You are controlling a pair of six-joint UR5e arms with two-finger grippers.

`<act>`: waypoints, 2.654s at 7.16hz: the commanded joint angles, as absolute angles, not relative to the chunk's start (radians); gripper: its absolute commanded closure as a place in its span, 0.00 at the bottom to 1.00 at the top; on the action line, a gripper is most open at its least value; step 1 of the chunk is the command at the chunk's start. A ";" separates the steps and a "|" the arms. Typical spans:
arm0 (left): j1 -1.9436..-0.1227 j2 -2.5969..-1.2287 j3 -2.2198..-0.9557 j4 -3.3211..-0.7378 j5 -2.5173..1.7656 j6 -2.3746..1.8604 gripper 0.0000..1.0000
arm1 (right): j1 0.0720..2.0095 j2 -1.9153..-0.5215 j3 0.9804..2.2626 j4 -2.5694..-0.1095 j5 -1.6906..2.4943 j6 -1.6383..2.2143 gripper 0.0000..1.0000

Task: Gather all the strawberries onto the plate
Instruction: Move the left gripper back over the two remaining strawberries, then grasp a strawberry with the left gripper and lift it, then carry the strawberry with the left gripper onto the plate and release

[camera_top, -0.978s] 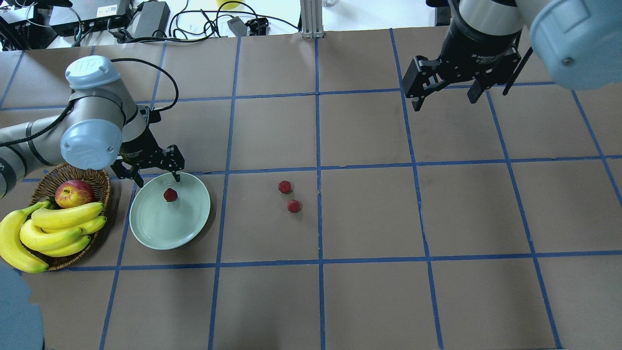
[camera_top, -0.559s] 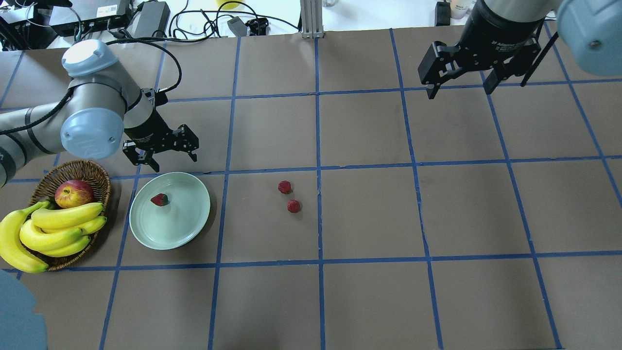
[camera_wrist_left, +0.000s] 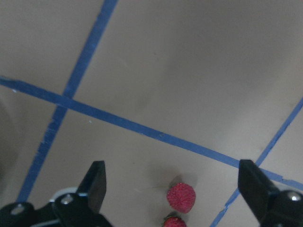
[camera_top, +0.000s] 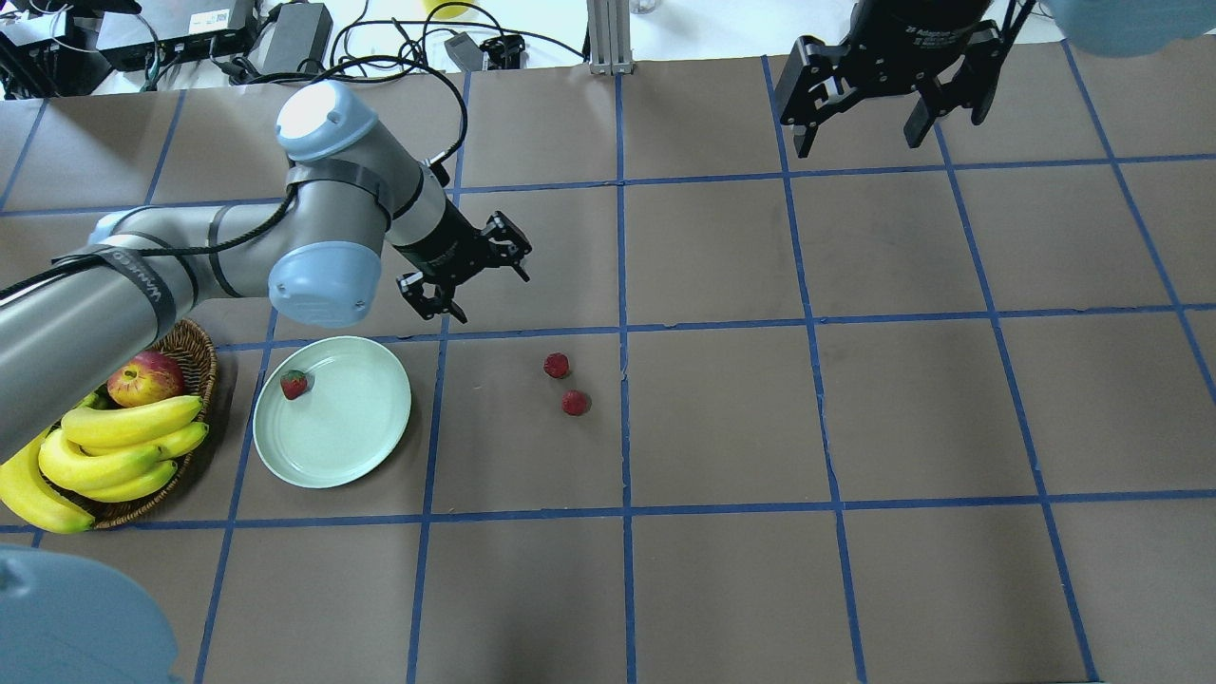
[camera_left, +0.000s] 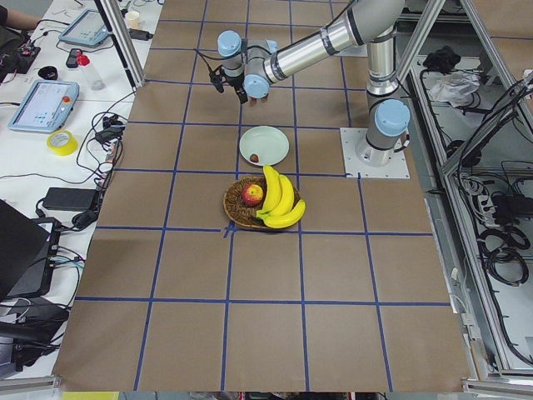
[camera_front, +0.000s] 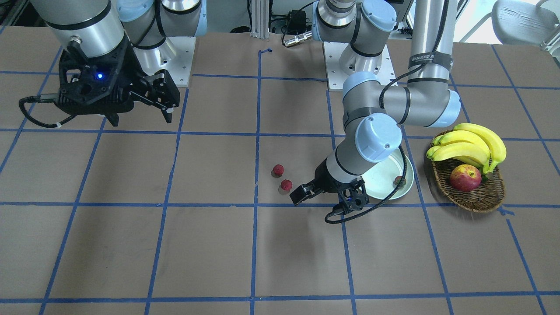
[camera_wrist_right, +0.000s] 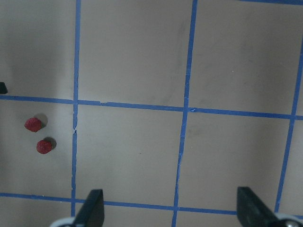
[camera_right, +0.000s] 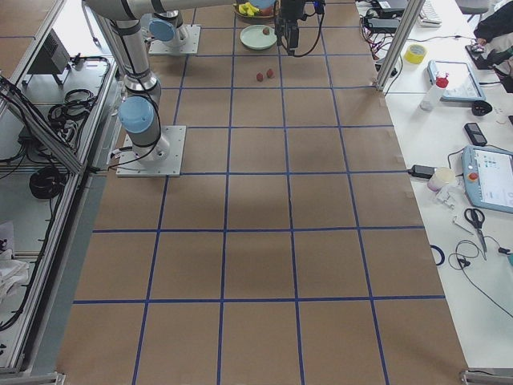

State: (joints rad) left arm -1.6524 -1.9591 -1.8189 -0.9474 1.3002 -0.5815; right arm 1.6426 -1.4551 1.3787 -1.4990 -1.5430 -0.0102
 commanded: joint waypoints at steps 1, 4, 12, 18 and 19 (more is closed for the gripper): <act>-1.704 -2.009 -1.838 -0.901 1.298 -0.637 0.01 | 1.644 -1.463 1.407 -1.502 -1.540 -0.006 0.00; -1.715 -2.036 -1.862 -0.896 1.292 -0.637 0.29 | 1.644 -1.497 1.465 -1.505 -1.540 -0.006 0.00; -1.704 -1.997 -1.820 -0.909 1.322 -0.539 1.00 | 1.641 -1.513 1.471 -1.493 -1.563 -0.011 0.00; -1.372 -1.867 -1.796 -1.257 1.633 -0.011 1.00 | 1.643 -1.545 1.471 -1.442 -1.565 -0.008 0.00; -1.329 -1.861 -1.828 -1.272 1.659 0.076 1.00 | 1.641 -1.545 1.479 -1.442 -1.565 -0.008 0.00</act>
State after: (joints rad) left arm -1.3940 -1.8750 -1.7982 -1.2335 1.6125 -0.0539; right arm 1.6421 -1.5432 1.4731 -1.4479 -1.5646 -0.0082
